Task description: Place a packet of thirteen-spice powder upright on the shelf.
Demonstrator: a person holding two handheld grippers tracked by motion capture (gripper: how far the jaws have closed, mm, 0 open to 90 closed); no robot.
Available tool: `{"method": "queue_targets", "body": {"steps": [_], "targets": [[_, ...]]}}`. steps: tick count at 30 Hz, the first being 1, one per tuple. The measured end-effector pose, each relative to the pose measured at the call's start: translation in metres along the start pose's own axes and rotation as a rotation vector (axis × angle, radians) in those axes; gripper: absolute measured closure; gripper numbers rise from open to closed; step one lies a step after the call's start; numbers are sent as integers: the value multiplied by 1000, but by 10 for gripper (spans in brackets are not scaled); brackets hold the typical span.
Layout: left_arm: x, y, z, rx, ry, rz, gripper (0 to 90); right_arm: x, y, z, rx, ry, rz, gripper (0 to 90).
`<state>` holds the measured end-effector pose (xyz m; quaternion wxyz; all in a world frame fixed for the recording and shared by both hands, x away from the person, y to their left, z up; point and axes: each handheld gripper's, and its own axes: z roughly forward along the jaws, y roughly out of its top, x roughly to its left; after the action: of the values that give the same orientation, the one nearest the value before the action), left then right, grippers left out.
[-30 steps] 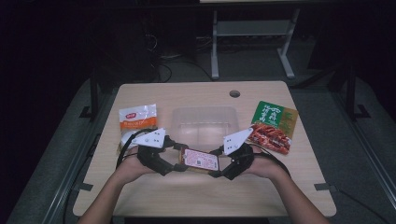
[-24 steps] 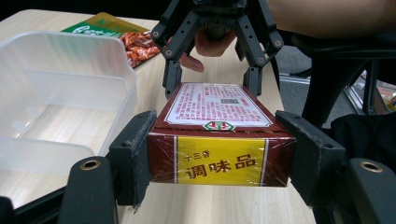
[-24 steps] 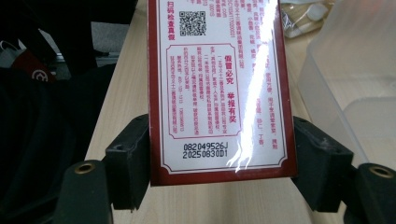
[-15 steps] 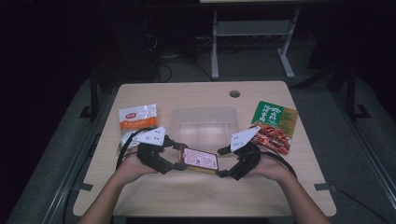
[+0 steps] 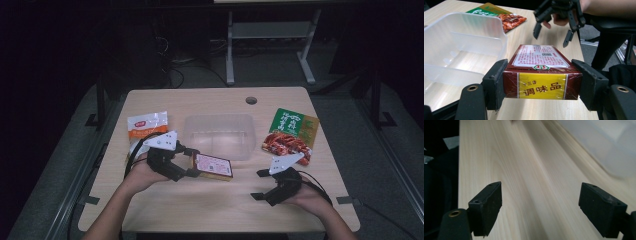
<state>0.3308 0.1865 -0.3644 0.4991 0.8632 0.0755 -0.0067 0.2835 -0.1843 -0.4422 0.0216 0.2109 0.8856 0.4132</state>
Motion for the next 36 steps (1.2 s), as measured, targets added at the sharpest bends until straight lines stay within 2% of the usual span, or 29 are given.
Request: {"method": "queue_targets", "body": {"steps": [4,7,10,12,19,20,24,27,36], "targets": [[8,10,0,3,-1,1,320,2,-11,-2,23,-46,20,183],[12,16,0,14,2,5,320,1,-13,-1,32,-47,29,183],[19,28,2,29,6,16,320,-1,-13,7,63,-63,39,174],[23,35,3,38,14,23,319,-2,-13,9,65,-78,33,172],[36,53,5,49,27,47,319,-4,-14,11,57,-84,20,172],[41,58,7,54,39,59,319,-3,-15,11,55,-80,15,172],[50,65,11,57,52,57,319,-3,-14,11,59,-74,12,173],[57,69,15,64,51,46,320,-2,-13,9,45,-84,2,173],[78,75,28,92,50,27,319,2,-12,9,49,-83,-23,174]]}}
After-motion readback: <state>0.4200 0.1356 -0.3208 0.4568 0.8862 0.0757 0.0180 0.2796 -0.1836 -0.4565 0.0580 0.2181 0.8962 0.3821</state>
